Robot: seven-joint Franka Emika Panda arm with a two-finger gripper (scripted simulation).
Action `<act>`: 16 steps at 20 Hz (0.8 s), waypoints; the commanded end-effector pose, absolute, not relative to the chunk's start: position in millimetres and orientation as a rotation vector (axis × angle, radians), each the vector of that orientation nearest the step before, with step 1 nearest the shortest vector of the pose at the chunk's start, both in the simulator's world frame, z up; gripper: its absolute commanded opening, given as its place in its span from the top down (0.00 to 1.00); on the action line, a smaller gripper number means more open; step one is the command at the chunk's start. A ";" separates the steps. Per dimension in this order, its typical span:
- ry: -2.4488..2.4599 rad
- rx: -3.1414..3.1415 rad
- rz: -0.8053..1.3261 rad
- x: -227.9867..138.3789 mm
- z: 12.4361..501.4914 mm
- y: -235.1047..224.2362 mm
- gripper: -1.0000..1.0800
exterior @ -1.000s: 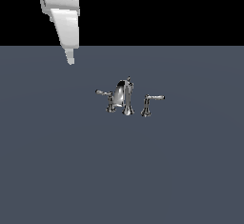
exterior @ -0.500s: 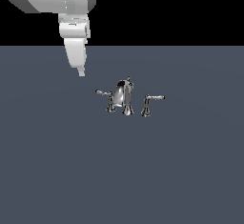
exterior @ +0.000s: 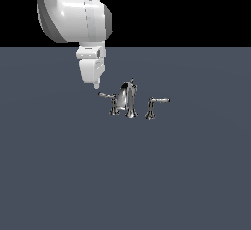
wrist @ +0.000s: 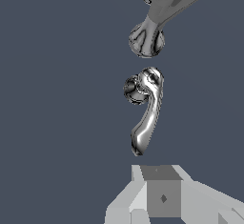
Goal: Turn on the faucet by rotating a designated handle.
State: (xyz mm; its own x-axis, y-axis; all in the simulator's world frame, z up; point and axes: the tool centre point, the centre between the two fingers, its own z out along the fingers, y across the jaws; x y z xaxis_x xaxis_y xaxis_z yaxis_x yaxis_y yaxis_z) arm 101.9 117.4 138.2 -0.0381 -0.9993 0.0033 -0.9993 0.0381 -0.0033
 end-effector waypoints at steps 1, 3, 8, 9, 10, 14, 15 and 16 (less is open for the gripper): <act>-2.323 2.114 0.009 114.7 126.3 109.6 1.00; -2.360 2.072 0.007 122.7 118.5 104.0 1.00; -2.430 1.990 0.004 137.4 104.0 92.6 1.00; -2.439 1.978 0.004 139.4 102.0 90.9 1.00; -2.448 1.968 0.003 141.2 100.2 89.4 1.00; -2.470 1.941 0.001 145.7 95.8 85.3 1.00; -2.473 1.937 0.001 146.3 95.3 84.8 1.00; -2.474 1.936 0.001 146.6 95.1 84.5 1.00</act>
